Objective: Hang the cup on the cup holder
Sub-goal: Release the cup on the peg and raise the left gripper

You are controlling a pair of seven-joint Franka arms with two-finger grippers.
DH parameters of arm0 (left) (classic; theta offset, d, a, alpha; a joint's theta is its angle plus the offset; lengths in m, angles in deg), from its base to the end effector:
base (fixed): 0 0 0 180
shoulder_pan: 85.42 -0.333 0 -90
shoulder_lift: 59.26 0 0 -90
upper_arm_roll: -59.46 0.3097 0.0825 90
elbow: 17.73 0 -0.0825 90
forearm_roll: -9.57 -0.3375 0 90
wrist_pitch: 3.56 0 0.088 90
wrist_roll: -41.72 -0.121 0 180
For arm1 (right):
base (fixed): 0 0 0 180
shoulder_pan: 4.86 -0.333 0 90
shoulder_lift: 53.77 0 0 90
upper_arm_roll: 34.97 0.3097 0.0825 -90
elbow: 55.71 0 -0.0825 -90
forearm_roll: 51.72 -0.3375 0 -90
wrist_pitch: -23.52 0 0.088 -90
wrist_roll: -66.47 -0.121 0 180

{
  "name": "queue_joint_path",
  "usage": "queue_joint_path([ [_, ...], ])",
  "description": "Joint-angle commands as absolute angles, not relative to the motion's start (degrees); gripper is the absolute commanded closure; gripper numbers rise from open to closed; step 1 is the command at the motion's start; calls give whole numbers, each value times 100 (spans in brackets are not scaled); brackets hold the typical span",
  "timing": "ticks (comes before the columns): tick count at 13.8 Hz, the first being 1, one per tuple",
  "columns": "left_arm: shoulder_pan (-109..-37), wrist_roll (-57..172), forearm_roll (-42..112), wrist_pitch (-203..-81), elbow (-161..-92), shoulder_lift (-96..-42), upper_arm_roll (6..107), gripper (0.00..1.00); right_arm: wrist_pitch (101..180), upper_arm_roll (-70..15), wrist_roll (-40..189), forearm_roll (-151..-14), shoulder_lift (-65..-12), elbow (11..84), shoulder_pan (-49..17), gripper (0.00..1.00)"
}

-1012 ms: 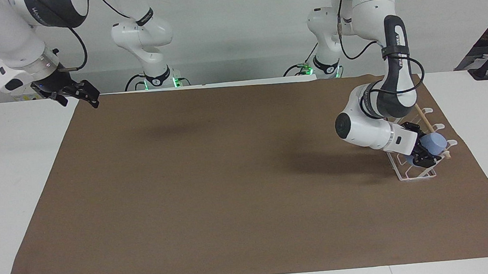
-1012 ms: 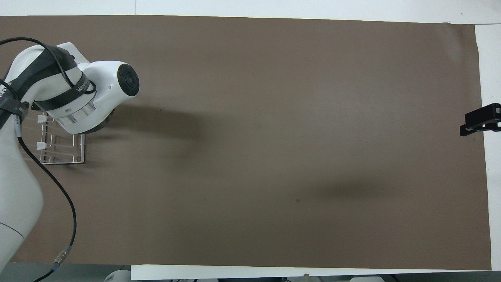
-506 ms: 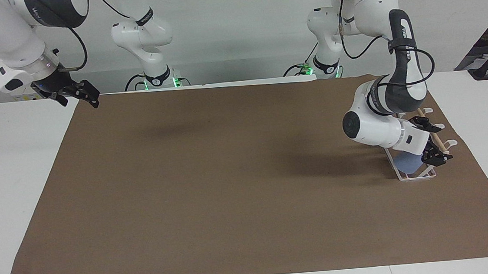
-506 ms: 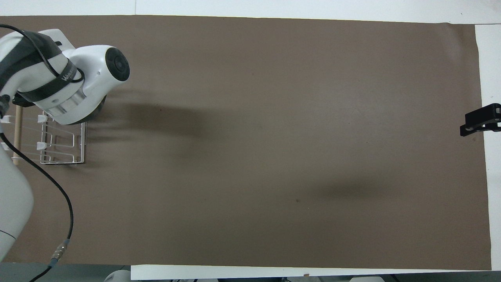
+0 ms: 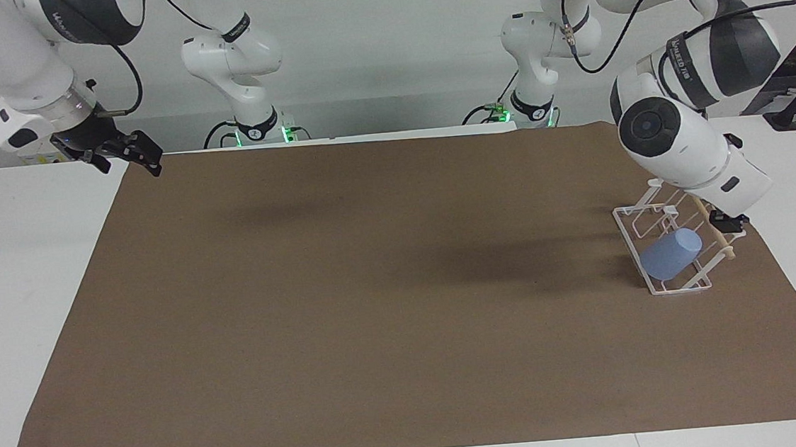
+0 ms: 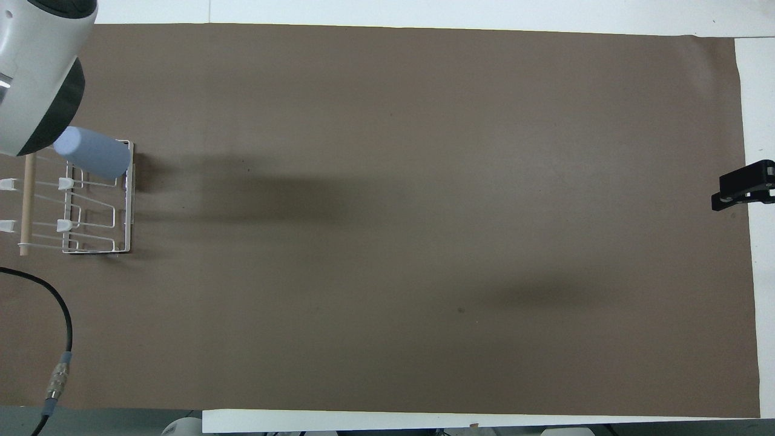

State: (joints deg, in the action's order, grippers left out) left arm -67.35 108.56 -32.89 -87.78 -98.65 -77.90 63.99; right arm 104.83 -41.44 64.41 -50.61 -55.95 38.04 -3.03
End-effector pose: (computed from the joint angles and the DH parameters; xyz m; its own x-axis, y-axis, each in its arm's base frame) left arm 0.5849 -0.0584 0.5215 0.6344 0.5566 0.5363 0.7714 -0.4110 -0.4859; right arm 0.4699 -0.0722 0.5840 0.9676 -0.1796 -0.1777 -0.1786 -0.9837 0.0215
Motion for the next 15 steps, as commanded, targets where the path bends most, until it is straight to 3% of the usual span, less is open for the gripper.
queue_joint_path([
  [1, -7056, 9704, -2063, -8653, -9797, -7640, 6377, 0, 10491, -4121, 6550, -5013, -5720, 3938, -284, 1],
  [7, -7742, 6726, 761, -8688, -9806, -7306, 6377, 0, 10491, -4130, 6550, -5013, -5720, 3939, -284, 1],
  [12, -7751, 4272, 1010, -8688, -9788, -7095, 6359, 0, 10491, -4121, 6550, -5013, -5720, 3938, -284, 1],
  [15, -7672, 4259, 1001, -8670, -9665, -6920, 6263, 0, 10491, -4130, 6550, -5013, -5720, 3938, -284, 1],
])
